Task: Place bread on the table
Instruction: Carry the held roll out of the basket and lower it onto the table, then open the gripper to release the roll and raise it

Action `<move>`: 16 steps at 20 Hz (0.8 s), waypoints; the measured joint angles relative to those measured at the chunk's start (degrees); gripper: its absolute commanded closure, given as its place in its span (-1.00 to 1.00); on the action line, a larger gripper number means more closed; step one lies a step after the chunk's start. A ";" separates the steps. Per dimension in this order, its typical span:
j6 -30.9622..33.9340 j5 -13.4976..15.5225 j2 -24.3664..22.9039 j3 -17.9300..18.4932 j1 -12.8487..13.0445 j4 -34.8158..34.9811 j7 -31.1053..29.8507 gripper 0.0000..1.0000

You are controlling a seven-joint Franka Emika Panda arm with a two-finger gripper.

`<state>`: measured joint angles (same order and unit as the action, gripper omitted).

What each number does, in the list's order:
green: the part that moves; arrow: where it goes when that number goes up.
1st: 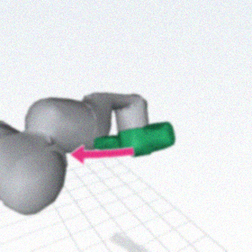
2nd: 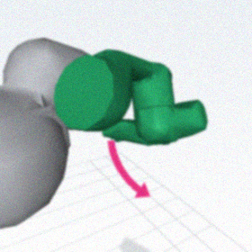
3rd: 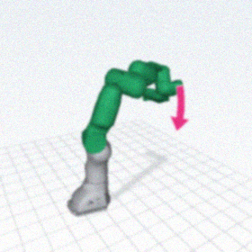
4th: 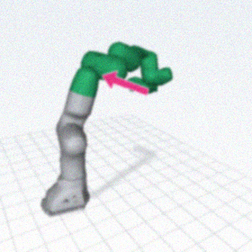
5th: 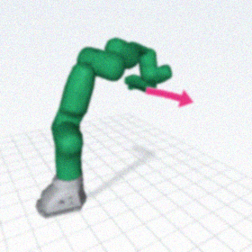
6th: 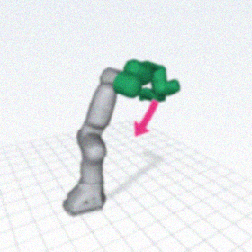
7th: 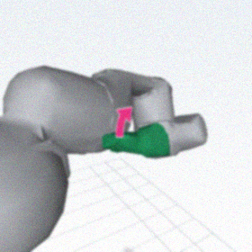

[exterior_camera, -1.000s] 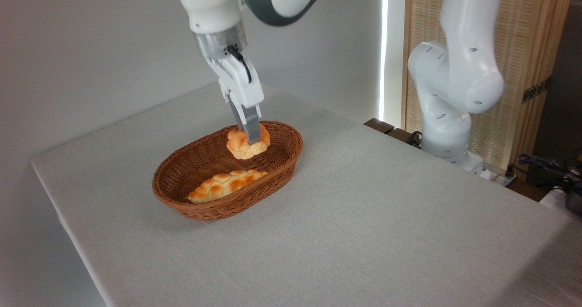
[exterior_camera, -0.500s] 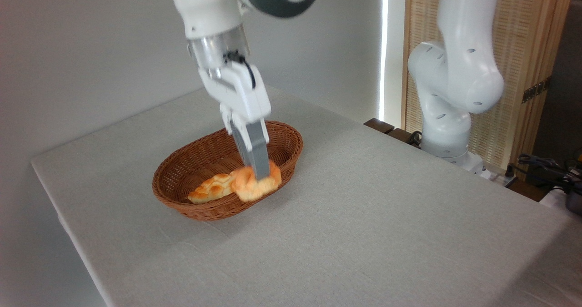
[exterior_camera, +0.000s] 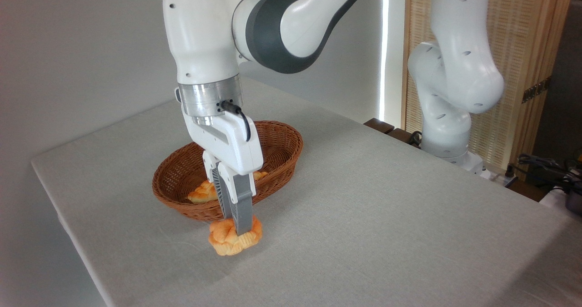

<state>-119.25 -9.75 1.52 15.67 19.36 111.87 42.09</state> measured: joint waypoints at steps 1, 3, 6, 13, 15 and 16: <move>-0.05 -0.94 0.47 -0.01 0.04 0.00 0.00 -1.00; -0.08 -2.25 1.27 -0.12 0.14 0.00 0.00 -1.00; -0.09 -2.61 2.01 -0.19 0.36 0.00 0.00 -1.00; -0.11 -2.61 2.18 -0.19 0.45 -0.21 0.00 -1.00; -0.11 -2.61 2.18 -0.19 0.46 -0.36 -0.01 -1.00; -0.11 -2.61 2.17 -0.21 0.46 -0.49 -0.03 -1.00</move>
<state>-119.36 -12.37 3.69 15.46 19.82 111.38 42.07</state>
